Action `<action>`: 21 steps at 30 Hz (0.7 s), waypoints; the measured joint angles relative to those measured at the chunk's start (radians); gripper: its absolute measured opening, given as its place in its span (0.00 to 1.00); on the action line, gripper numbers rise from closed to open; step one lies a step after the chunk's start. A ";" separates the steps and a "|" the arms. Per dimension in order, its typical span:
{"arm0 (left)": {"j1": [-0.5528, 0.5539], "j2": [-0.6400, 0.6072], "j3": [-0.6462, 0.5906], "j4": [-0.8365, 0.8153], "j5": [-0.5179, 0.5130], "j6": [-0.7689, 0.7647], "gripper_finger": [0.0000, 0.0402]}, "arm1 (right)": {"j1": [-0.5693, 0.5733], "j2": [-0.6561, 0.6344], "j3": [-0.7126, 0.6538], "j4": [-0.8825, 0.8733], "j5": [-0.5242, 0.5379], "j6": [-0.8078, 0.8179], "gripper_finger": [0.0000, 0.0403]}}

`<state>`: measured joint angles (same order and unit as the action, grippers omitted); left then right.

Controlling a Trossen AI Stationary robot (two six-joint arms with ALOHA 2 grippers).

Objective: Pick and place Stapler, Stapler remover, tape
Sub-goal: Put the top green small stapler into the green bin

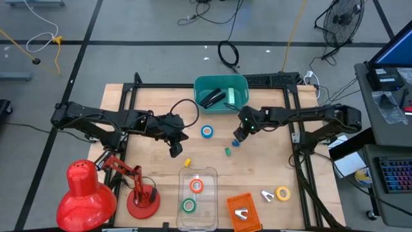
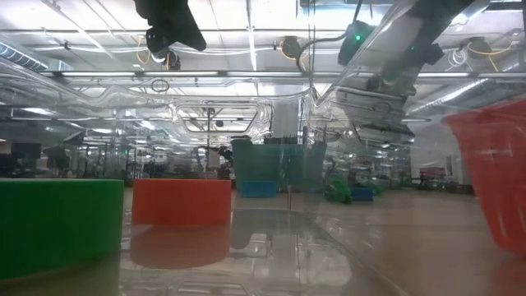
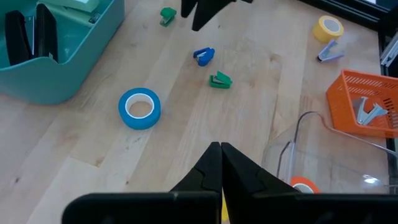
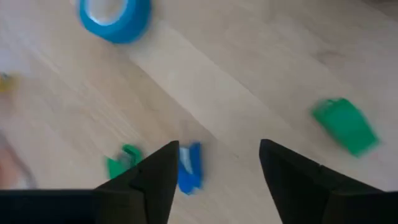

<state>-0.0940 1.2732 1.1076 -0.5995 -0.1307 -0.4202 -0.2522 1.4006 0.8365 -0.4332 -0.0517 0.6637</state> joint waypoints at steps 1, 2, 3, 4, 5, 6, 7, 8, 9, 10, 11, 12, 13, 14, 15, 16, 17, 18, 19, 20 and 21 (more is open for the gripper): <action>0.000 0.000 0.000 0.000 0.000 0.000 0.00 | -0.011 -0.002 0.010 -0.047 0.002 -0.017 0.56; 0.000 0.000 0.000 0.000 0.000 0.000 0.00 | -0.024 -0.006 0.020 -0.093 0.004 -0.032 0.57; 0.000 0.000 0.000 0.000 0.000 0.000 0.00 | -0.036 -0.010 0.032 -0.135 0.015 -0.047 0.57; 0.000 0.000 0.000 0.000 0.000 0.000 0.00 | -0.046 -0.011 0.045 -0.172 0.036 -0.058 0.58; 0.000 0.000 0.000 0.000 0.000 0.000 0.00 | -0.055 -0.011 0.056 -0.205 0.054 -0.073 0.58; 0.000 0.000 0.000 0.000 0.000 0.000 0.00 | -0.064 -0.013 0.063 -0.241 0.067 -0.094 0.59; 0.000 0.000 0.000 0.000 0.000 0.000 0.00 | -0.070 -0.017 0.070 -0.273 0.079 -0.114 0.59; 0.000 0.000 0.000 0.000 0.001 0.000 0.00 | -0.075 -0.020 0.079 -0.289 0.090 -0.131 0.60; 0.000 0.000 0.000 0.000 0.001 0.001 0.00 | -0.076 -0.020 0.088 -0.288 0.105 -0.144 0.60; 0.000 0.000 0.000 0.000 0.002 0.003 0.00 | -0.080 -0.020 0.092 -0.281 0.118 -0.160 0.60; 0.000 0.000 0.000 0.000 0.002 0.003 0.00 | -0.082 -0.020 0.092 -0.282 0.130 -0.179 0.60; 0.000 0.000 0.000 0.000 0.002 0.003 0.00 | -0.083 -0.020 0.090 -0.289 0.137 -0.202 0.61; 0.000 0.000 0.000 0.000 0.002 0.003 0.00 | -0.083 -0.017 0.090 -0.289 0.150 -0.230 0.61; 0.000 0.000 0.000 0.000 0.003 0.003 0.00 | -0.083 -0.014 0.090 -0.282 0.162 -0.261 0.61; 0.000 0.000 0.000 0.001 0.003 0.003 0.00 | -0.084 -0.008 0.090 -0.277 0.163 -0.291 0.61; 0.000 0.000 0.000 0.002 0.003 0.002 0.00 | -0.083 -0.002 0.090 -0.278 0.161 -0.326 0.61; 0.000 0.000 0.000 0.002 0.003 0.002 0.00 | -0.083 0.004 0.090 -0.279 0.164 -0.357 0.61; 0.000 0.000 0.000 0.002 0.003 0.002 0.00 | -0.083 0.007 0.090 -0.279 0.173 -0.388 0.61; 0.000 0.000 0.000 0.002 0.003 0.002 0.00 | -0.082 0.008 0.090 -0.277 0.184 -0.417 0.61; 0.000 0.000 0.000 0.002 0.003 0.002 0.00 | -0.083 0.008 0.090 -0.272 0.185 -0.448 0.61; 0.001 0.000 0.000 0.002 0.002 0.002 0.00 | -0.083 0.008 0.090 -0.261 0.187 -0.479 0.61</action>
<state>-0.0935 1.2732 1.1076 -0.5974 -0.1282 -0.4179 -0.3347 1.4090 0.9264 -0.6937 0.1350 0.1848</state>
